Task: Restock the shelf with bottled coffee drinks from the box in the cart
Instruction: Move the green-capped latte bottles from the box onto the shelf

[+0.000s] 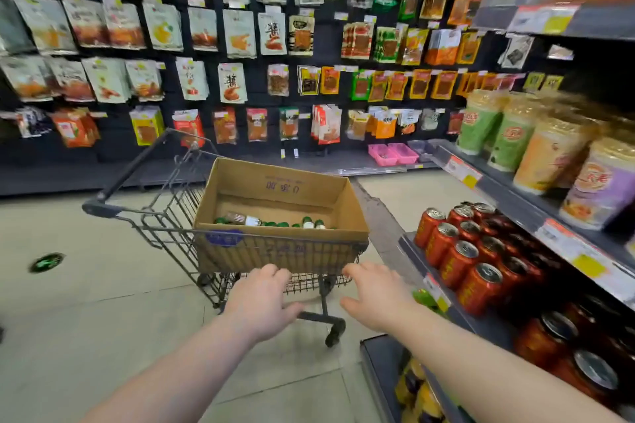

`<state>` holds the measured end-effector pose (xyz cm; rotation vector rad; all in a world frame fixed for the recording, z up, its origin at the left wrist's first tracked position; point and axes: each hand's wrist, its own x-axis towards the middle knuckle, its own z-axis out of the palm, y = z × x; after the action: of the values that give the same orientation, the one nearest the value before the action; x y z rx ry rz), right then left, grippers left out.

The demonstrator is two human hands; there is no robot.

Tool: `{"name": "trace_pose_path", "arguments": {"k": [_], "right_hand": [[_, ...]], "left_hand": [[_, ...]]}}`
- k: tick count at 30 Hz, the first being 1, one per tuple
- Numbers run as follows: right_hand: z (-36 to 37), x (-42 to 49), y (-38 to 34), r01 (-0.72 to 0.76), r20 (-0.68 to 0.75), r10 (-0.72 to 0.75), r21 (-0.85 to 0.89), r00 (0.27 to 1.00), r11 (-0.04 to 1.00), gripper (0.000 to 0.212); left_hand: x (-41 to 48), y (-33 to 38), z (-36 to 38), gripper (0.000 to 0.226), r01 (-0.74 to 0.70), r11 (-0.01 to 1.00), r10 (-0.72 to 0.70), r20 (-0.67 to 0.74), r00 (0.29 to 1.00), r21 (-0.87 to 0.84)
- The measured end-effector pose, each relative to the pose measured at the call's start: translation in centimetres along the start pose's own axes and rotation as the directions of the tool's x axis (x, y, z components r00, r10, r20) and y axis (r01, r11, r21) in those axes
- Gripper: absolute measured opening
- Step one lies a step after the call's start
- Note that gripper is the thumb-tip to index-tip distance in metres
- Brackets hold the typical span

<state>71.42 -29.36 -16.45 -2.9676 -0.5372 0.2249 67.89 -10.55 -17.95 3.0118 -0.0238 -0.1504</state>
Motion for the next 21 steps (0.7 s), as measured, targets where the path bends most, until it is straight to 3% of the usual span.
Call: {"name": "trace_pose_path", "arguments": {"k": [7, 15, 21], "right_hand": [[-0.1, 9.8, 3.0, 0.069, 0.056, -0.069, 0.011, 0.996, 0.998, 0.048], [1.1, 18.3, 1.6, 0.141, 0.144, -0.139, -0.007, 0.98, 0.99, 0.051], [1.2, 25.3, 1.2, 0.097, 0.155, -0.097, 0.008, 0.983, 0.995, 0.052]], "left_hand": [[7.7, -1.4, 0.6, 0.054, 0.1, 0.994, -0.1, 0.025, 0.995, -0.032], [13.0, -6.2, 1.7, 0.054, 0.204, 0.976, -0.201, 0.052, 0.978, -0.076], [19.5, -11.1, 2.3, 0.057, 0.184, 0.98, -0.178, 0.083, 0.981, -0.072]]}}
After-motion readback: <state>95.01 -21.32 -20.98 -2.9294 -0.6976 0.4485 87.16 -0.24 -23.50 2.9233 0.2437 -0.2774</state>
